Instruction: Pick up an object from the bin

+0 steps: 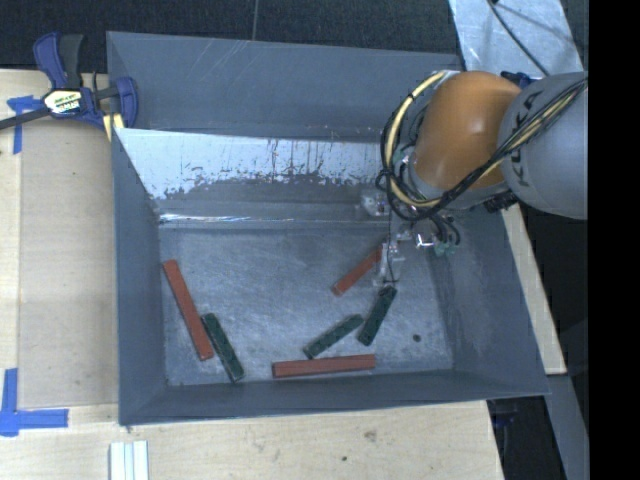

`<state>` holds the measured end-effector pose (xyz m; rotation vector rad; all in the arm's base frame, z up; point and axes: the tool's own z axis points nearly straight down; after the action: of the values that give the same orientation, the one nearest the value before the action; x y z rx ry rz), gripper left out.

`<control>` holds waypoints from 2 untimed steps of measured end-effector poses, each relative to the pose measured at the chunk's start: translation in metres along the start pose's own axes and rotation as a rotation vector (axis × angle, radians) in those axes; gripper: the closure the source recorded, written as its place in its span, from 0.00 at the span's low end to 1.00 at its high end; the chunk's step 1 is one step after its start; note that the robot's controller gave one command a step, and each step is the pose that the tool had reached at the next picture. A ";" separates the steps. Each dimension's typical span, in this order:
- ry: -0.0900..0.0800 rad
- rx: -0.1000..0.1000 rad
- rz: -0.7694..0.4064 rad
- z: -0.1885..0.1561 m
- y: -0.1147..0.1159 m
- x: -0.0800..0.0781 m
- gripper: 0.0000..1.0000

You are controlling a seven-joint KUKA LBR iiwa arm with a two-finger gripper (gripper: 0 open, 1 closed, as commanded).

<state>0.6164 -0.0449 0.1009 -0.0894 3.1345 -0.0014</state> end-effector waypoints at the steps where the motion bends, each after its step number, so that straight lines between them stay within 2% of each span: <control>1: 0.005 -0.002 -0.147 0.000 0.009 0.003 0.00; 2: 0.006 -0.003 -0.328 0.030 0.011 0.003 0.00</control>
Offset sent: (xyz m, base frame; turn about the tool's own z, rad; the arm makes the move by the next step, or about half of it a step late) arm -0.0038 0.0093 -0.0009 -0.1489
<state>0.6129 -0.0341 0.0704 -0.6008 3.0839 0.0010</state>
